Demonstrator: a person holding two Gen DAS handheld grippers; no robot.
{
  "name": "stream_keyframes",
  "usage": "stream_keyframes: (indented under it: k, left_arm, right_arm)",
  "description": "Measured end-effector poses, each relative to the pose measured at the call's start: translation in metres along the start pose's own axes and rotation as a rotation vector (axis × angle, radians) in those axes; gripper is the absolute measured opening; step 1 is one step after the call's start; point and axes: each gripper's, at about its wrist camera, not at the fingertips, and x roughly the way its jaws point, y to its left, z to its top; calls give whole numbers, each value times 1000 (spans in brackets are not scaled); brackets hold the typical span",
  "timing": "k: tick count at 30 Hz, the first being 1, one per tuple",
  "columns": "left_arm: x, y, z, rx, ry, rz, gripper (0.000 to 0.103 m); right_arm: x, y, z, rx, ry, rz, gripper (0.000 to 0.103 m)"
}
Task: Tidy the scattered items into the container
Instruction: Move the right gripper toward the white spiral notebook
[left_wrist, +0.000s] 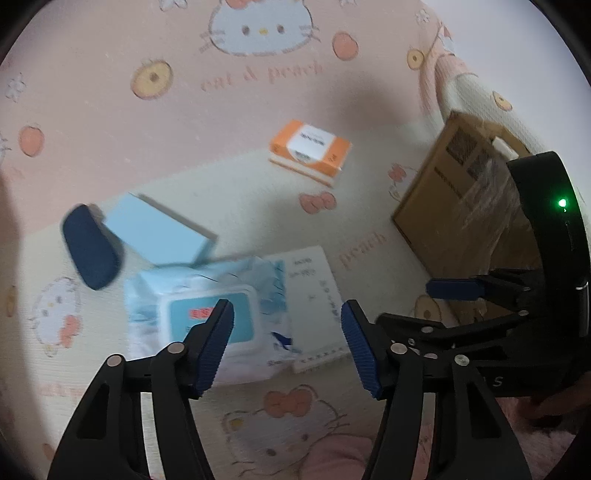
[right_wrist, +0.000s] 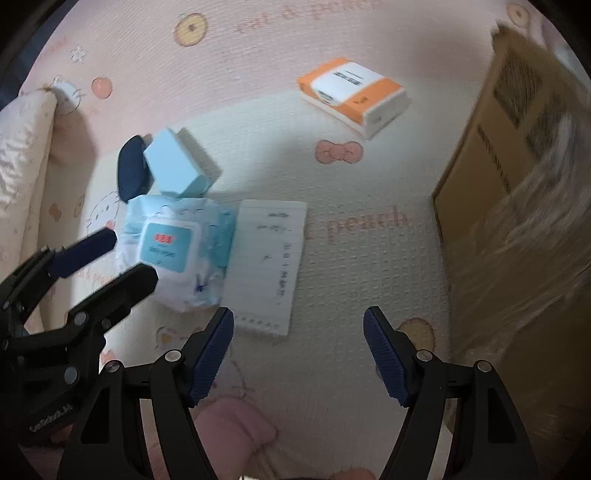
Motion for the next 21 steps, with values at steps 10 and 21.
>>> stream_keyframes:
  k: [10,21]
  left_arm:
    - [46,-17,-16,-27,77,-139,19]
    - [80,8,-17,-198,174,-57,5]
  right_arm:
    - [31,-9,-20,-26,0,99,22]
    - [59,-33,-22,128,10,215,23]
